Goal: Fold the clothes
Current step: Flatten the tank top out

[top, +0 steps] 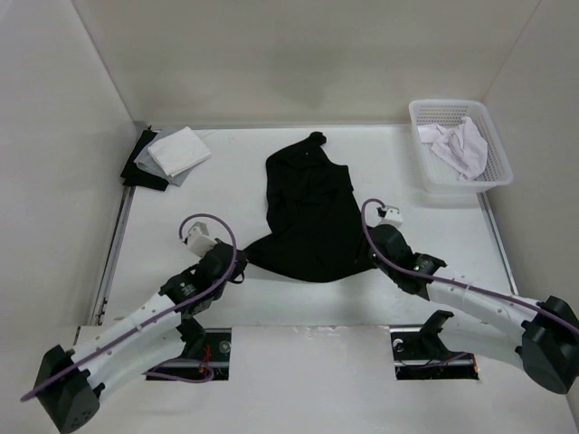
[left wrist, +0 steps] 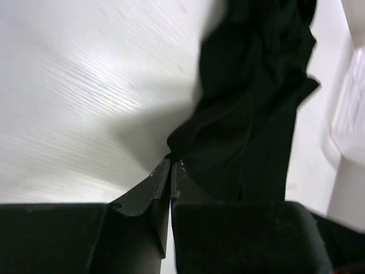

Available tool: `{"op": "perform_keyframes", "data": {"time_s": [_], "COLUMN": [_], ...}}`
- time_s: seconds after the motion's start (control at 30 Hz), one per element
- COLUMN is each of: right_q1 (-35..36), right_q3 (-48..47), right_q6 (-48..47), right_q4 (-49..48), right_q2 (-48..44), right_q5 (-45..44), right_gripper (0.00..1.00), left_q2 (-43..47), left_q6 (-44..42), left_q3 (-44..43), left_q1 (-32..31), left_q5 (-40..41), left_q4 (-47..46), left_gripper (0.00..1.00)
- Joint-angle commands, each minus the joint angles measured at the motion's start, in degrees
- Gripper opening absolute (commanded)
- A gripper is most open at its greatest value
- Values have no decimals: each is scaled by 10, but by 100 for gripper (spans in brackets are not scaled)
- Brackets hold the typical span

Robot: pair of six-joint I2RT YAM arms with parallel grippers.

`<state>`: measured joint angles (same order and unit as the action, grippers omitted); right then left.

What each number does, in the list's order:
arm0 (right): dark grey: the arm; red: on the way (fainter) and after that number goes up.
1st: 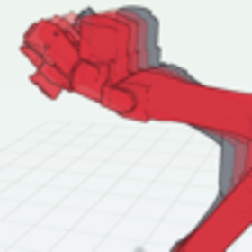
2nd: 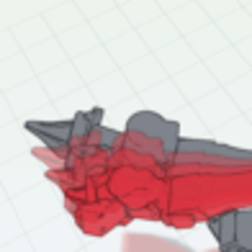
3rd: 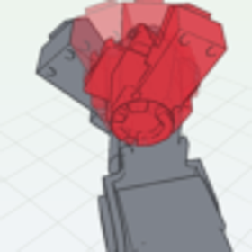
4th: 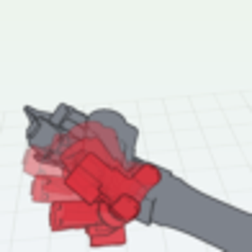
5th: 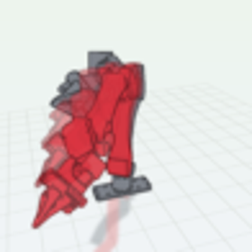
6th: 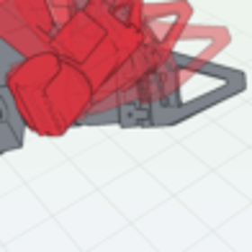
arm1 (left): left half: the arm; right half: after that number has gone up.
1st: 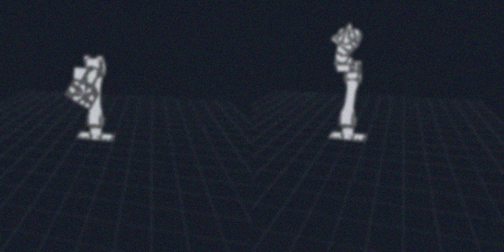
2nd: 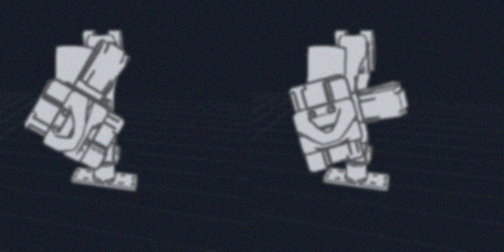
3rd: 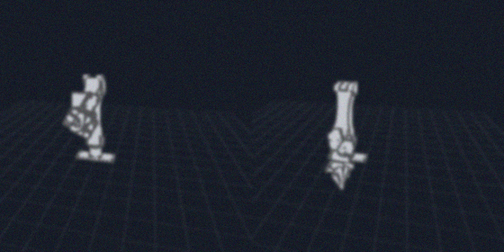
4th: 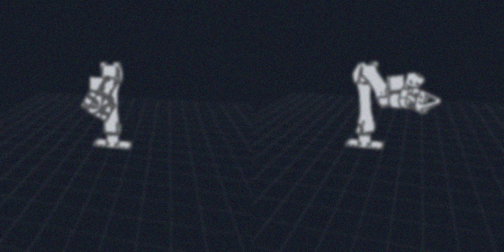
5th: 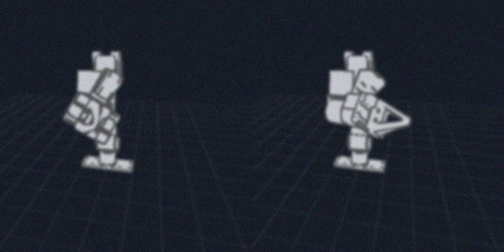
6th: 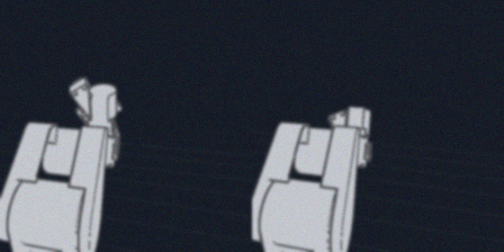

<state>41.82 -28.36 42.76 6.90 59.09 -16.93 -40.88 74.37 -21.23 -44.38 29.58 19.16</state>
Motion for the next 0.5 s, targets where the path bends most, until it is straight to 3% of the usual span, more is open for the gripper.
{"op": "perform_keyframes", "data": {"time_s": [0.0,0.23,0.47], "right_q1": [19,34,88], "right_q3": [-2,-13,-20], "right_q6": [39,77,140], "right_q4": [83,130,160], "right_q2": [-16,25,75], "right_q5": [-66,-79,-60], "right_gripper": [44,43,37], "left_q2": [39,113,83], "left_q6": [-88,-123,-133], "left_q3": [22,65,94], "left_q1": [64,228,232], "left_q5": [12,-79,-125], "left_q4": [48,5,-40], "left_gripper": [1,1,1]}}
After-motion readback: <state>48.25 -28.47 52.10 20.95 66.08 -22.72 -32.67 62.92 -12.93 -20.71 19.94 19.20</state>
